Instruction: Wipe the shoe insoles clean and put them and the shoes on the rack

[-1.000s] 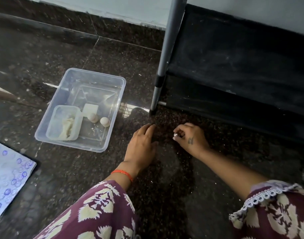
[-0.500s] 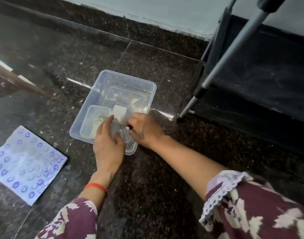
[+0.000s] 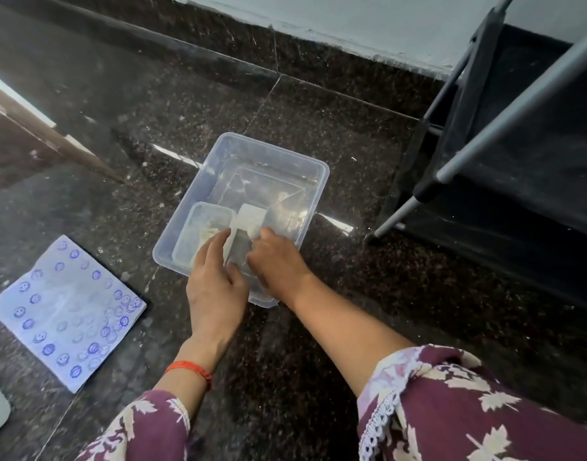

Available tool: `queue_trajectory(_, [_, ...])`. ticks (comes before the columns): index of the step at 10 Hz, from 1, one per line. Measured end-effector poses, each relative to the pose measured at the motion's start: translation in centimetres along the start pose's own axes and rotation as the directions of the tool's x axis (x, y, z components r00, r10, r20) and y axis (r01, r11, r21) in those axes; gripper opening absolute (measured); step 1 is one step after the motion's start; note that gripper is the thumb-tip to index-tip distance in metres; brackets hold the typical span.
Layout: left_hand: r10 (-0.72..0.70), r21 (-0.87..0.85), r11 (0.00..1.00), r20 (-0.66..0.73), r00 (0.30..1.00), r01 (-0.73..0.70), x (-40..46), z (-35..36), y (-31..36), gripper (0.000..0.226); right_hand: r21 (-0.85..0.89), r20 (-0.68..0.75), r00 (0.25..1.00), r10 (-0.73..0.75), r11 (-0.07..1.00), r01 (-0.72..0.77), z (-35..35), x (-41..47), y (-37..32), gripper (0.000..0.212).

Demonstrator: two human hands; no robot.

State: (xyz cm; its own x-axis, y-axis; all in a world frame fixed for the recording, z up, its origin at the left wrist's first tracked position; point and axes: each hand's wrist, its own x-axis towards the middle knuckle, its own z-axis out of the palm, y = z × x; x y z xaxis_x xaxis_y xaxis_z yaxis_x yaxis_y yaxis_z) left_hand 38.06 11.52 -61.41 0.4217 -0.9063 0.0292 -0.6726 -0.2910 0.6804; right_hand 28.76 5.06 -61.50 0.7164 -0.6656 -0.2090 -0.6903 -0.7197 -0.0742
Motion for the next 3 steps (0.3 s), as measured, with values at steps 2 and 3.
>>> queue_trajectory(2, [0.146, 0.170, 0.976, -0.048, 0.988, -0.136, 0.6, 0.8, 1.0, 0.047, 0.257, -0.338, 0.932, 0.131, 0.965, -0.042, -0.8, -0.3, 1.4, 0.018])
queue_trajectory(3, [0.251, 0.373, 0.895, 0.037, 0.967, -0.246, 1.9, 0.1, 2.8, 0.057, 0.347, -0.186, 0.951, 0.246, 0.922, -0.171, -2.9, -1.2, 3.0, 0.048])
